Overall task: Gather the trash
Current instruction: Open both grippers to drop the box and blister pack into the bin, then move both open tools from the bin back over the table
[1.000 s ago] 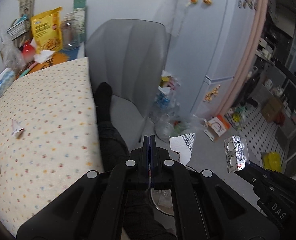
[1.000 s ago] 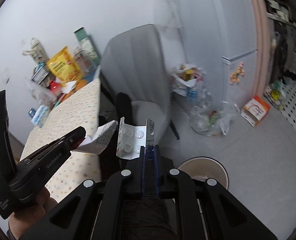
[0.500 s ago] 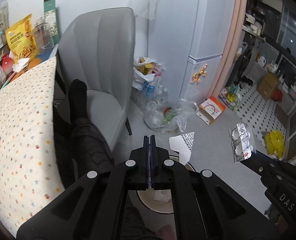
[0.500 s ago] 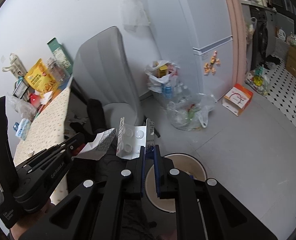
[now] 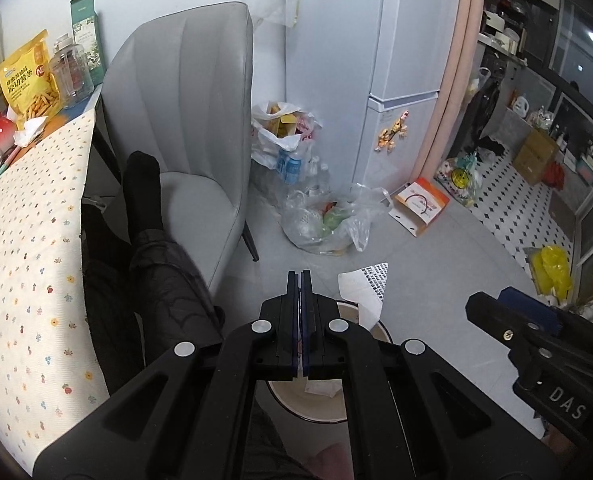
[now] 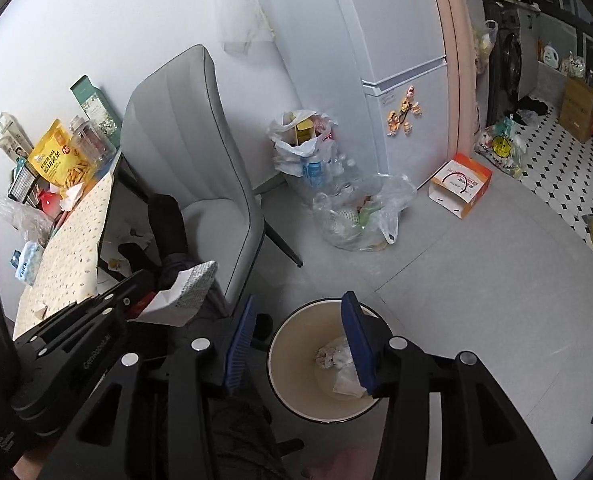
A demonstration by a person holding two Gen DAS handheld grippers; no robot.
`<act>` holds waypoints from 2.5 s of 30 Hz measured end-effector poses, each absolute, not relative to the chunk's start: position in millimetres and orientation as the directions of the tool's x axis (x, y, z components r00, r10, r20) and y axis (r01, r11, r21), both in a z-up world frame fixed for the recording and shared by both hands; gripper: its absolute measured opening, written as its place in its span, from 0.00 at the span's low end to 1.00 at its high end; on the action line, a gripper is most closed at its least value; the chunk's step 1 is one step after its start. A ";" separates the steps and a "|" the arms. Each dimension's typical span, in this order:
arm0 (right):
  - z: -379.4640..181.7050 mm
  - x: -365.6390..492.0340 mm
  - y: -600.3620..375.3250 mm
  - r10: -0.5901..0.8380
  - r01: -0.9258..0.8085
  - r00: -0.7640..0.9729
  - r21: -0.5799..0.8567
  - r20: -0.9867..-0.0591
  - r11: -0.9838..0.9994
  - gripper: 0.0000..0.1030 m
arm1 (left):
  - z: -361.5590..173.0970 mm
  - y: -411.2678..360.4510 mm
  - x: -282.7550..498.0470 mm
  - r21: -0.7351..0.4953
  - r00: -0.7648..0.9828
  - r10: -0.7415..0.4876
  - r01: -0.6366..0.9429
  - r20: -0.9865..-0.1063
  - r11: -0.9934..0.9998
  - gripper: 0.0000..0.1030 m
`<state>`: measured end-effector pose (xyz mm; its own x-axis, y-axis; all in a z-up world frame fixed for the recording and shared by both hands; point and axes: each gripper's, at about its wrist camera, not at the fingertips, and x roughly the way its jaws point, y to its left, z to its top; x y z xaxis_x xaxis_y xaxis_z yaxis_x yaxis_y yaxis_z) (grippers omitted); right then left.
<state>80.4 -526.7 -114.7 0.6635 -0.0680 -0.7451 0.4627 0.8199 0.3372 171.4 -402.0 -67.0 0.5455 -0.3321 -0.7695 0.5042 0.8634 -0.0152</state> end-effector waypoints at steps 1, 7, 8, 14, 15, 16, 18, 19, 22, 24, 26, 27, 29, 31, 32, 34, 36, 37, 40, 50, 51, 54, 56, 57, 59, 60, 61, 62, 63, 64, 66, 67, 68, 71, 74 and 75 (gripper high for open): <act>-113.8 79.0 -527.6 -0.074 0.465 0.665 0.334 -0.744 0.820 0.45 | -67.6 -402.7 171.2 -0.015 0.545 -0.333 0.506 -0.770 0.863 0.02; -106.8 68.7 -534.0 -0.110 0.481 0.666 0.312 -0.738 0.820 0.55 | -71.6 -412.4 166.0 -0.016 0.532 -0.340 0.522 -0.775 0.853 0.02; -105.8 66.4 -534.6 -0.121 0.487 0.662 0.302 -0.740 0.820 0.56 | -72.3 -414.6 164.8 -0.016 0.530 -0.342 0.526 -0.776 0.850 0.02; -106.1 54.4 -545.4 -0.175 0.536 0.629 0.260 -0.757 0.803 0.67 | -77.3 -425.0 160.0 -0.024 0.505 -0.356 0.550 -0.786 0.835 0.02; -106.4 52.5 -546.9 -0.180 0.541 0.627 0.257 -0.758 0.801 0.69 | -78.1 -426.2 160.4 -0.027 0.501 -0.357 0.552 -0.788 0.834 0.02; -106.6 51.4 -548.9 -0.183 0.545 0.625 0.256 -0.759 0.798 0.70 | -79.8 -427.7 160.7 -0.035 0.487 -0.363 0.560 -0.794 0.828 0.02; -107.1 49.6 -550.5 -0.187 0.550 0.623 0.255 -0.760 0.795 0.72 | -82.1 -430.1 162.5 -0.061 0.455 -0.380 0.575 -0.805 0.816 0.04; -107.0 48.8 -550.5 -0.189 0.552 0.622 0.254 -0.760 0.794 0.73 | -83.1 -430.8 163.3 -0.077 0.437 -0.391 0.581 -0.810 0.810 0.07; -107.4 48.9 -550.8 -0.183 0.551 0.626 0.264 -0.758 0.792 0.73 | -83.0 -422.7 166.7 -0.099 0.444 -0.396 0.557 -0.804 0.825 0.57; -107.4 48.8 -551.2 -0.182 0.553 0.627 0.268 -0.758 0.789 0.74 | -80.9 -417.3 166.3 -0.098 0.460 -0.401 0.553 -0.792 0.827 0.66; -108.4 48.8 -550.7 -0.181 0.556 0.626 0.271 -0.759 0.786 0.74 | -77.3 -410.6 169.6 -0.089 0.471 -0.387 0.538 -0.793 0.838 0.69; -108.3 49.3 -549.8 -0.180 0.556 0.625 0.272 -0.759 0.785 0.74 | -73.5 -405.7 171.0 -0.082 0.489 -0.377 0.523 -0.787 0.848 0.73; -107.9 50.4 -548.9 -0.183 0.556 0.625 0.268 -0.759 0.787 0.76 | -64.6 -394.7 172.8 -0.071 0.526 -0.360 0.492 -0.770 0.868 0.80; -103.8 52.8 -540.8 -0.206 0.549 0.627 0.239 -0.751 0.801 0.81 | -55.8 -381.3 174.4 -0.050 0.567 -0.335 0.457 -0.753 0.888 0.84; -100.9 54.1 -535.3 -0.212 0.541 0.632 0.229 -0.745 0.809 0.82 | -50.7 -372.1 175.4 -0.038 0.591 -0.316 0.433 -0.742 0.900 0.85; -95.7 58.3 -522.5 -0.201 0.513 0.649 0.227 -0.734 0.828 0.86 | -43.7 -354.6 178.1 -0.041 0.615 -0.299 0.398 -0.730 0.917 0.87; -90.3 65.1 -507.3 -0.189 0.484 0.659 0.218 -0.728 0.847 0.87 | -37.1 -336.4 180.5 -0.045 0.631 -0.282 0.364 -0.722 0.930 0.88; -87.5 68.5 -500.5 -0.184 0.471 0.664 0.214 -0.725 0.856 0.88 | -34.0 -328.8 181.4 -0.046 0.638 -0.276 0.353 -0.719 0.935 0.88; -77.4 79.3 -478.9 -0.163 0.430 0.680 0.209 -0.715 0.878 0.90 | -22.6 -299.1 183.2 -0.047 0.668 -0.251 0.307 -0.700 0.950 0.89; -37.9 107.0 -387.8 -0.101 0.282 0.732 0.165 -0.674 0.945 0.92 | 2.1 -183.6 180.8 -0.103 0.738 -0.165 0.130 -0.655 0.986 0.91; -35.0 109.8 -378.5 -0.092 0.266 0.735 0.161 -0.672 0.950 0.92 | 3.3 -170.1 180.4 -0.116 0.738 -0.161 0.113 -0.655 0.987 0.91; -26.8 118.3 -343.9 -0.067 0.210 0.740 0.136 -0.669 0.968 0.91 | 6.1 -134.1 178.3 -0.118 0.751 -0.114 0.048 -0.650 0.992 0.91; -22.9 122.4 -319.1 -0.067 0.177 0.739 0.098 -0.671 0.979 0.89 | 6.7 -110.5 177.0 -0.132 0.757 -0.092 0.007 -0.647 0.991 0.91; -22.3 123.3 -307.3 -0.058 0.158 0.740 0.089 -0.671 0.983 0.89 | 7.0 -98.4 175.9 -0.140 0.760 -0.080 -0.014 -0.645 0.990 0.91; -21.2 126.0 -287.0 -0.045 0.128 0.739 0.075 -0.672 0.989 0.89 | 5.9 -80.1 173.4 -0.139 0.763 -0.052 -0.050 -0.644 0.989 0.91; -20.4 127.2 -277.7 -0.040 0.116 0.740 0.068 -0.672 0.991 0.89 | 5.7 -72.0 173.0 -0.137 0.764 -0.040 -0.063 -0.644 0.989 0.91; -19.4 128.6 -265.4 -0.031 0.100 0.740 0.064 -0.671 0.993 0.89 | 5.1 -62.2 171.0 -0.130 0.764 -0.023 -0.081 -0.644 0.988 0.91; -19.0 130.9 -259.5 -0.026 0.092 0.740 0.063 -0.672 0.994 0.89 | 4.4 -53.0 168.9 -0.125 0.764 -0.007 -0.097 -0.645 0.987 0.91; -19.3 132.6 -252.5 -0.021 0.084 0.739 0.061 -0.674 0.995 0.89 | 3.7 -44.3 167.0 -0.122 0.762 0.007 -0.112 -0.647 0.986 0.91; -19.2 134.2 -242.2 -0.012 0.071 0.737 0.060 -0.676 0.996 0.89 | 2.9 -36.6 165.1 -0.121 0.761 0.014 -0.122 -0.649 0.985 0.91; -20.1 133.6 -227.2 0.000 0.051 0.735 0.056 -0.678 0.997 0.89 | 0.4 -19.7 162.0 -0.121 0.757 0.030 -0.144 -0.653 0.982 0.91; -20.3 134.3 -221.0 0.005 0.044 0.734 0.054 -0.679 0.998 0.89 | -1.0 -13.2 161.6 -0.118 0.755 0.040 -0.154 -0.655 0.981 0.91; -20.6 134.8 -214.4 0.009 0.036 0.734 0.052 -0.680 0.998 0.89 | -3.0 -5.5 160.6 -0.117 0.750 0.051 -0.168 -0.659 0.979 0.91; -23.2 137.2 -196.8 0.023 0.016 0.729 0.051 -0.684 0.999 0.89 | -9.0 10.9 157.5 -0.122 0.738 0.065 -0.196 -0.672 0.973 0.91; -26.5 139.7 -183.8 0.031 0.000 0.722 0.046 -0.691 0.999 0.89 | -13.6 27.1 152.5 -0.131 0.731 0.078 -0.225 -0.678 0.965 0.91; -27.6 140.5 -181.6 0.035 -0.005 0.720 0.046 -0.693 0.999 0.89 | -15.0 32.0 150.3 -0.135 0.728 0.080 -0.232 -0.680 0.963 0.91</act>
